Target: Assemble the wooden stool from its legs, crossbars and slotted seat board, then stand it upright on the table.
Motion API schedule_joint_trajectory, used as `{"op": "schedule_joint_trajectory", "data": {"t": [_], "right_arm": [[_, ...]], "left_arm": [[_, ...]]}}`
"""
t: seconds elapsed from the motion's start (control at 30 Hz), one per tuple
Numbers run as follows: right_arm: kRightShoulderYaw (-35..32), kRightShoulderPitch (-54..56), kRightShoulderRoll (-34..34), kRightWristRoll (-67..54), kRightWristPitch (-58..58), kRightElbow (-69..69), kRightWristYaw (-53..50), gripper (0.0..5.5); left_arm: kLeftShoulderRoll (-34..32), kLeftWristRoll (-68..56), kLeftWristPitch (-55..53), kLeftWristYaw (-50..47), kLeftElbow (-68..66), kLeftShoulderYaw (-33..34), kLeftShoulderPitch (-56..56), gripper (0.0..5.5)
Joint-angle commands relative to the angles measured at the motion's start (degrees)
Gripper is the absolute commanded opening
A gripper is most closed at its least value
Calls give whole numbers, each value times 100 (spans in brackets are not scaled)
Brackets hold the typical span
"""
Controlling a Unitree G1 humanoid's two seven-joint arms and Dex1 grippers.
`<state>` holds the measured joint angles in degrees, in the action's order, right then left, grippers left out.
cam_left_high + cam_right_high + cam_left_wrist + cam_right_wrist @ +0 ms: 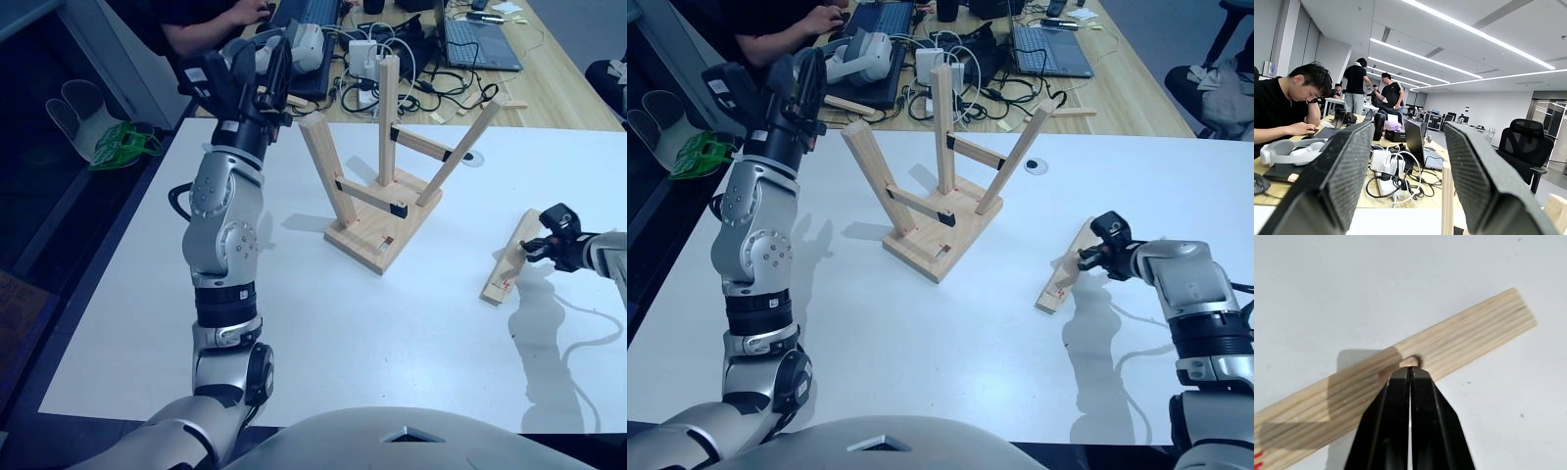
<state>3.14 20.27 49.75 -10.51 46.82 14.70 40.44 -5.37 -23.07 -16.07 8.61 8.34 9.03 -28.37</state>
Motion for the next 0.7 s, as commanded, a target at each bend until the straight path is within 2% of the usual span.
{"op": "schedule_joint_trajectory", "data": {"t": [0.03, 0.1, 0.17, 0.37, 0.5, 0.7], "right_arm": [[-946, 525, -526, -142, 831, -25, -1011, 76], [-1590, 602, -1092, -126, 1541, -473, -1913, 113], [-1903, 338, -1491, 52, 1987, -991, -2599, 145], [-2556, -471, -2360, 319, 2913, -1899, -3596, 262], [-2606, -708, -2549, 229, 3052, -1961, -3540, 326], [-2327, -485, -2261, 440, 2119, -2078, -3527, 419]], "left_arm": [[14, 78, 59, -35, -9, -8, 106, 264], [23, 100, 94, -29, -23, -22, 160, 264], [41, 115, 123, -27, -29, -49, 213, 264], [149, 183, 204, -14, -13, -161, 338, 264], [177, 200, 242, -11, -29, -207, 335, 264], [218, 258, 309, 17, -32, -302, 325, 264]]}}
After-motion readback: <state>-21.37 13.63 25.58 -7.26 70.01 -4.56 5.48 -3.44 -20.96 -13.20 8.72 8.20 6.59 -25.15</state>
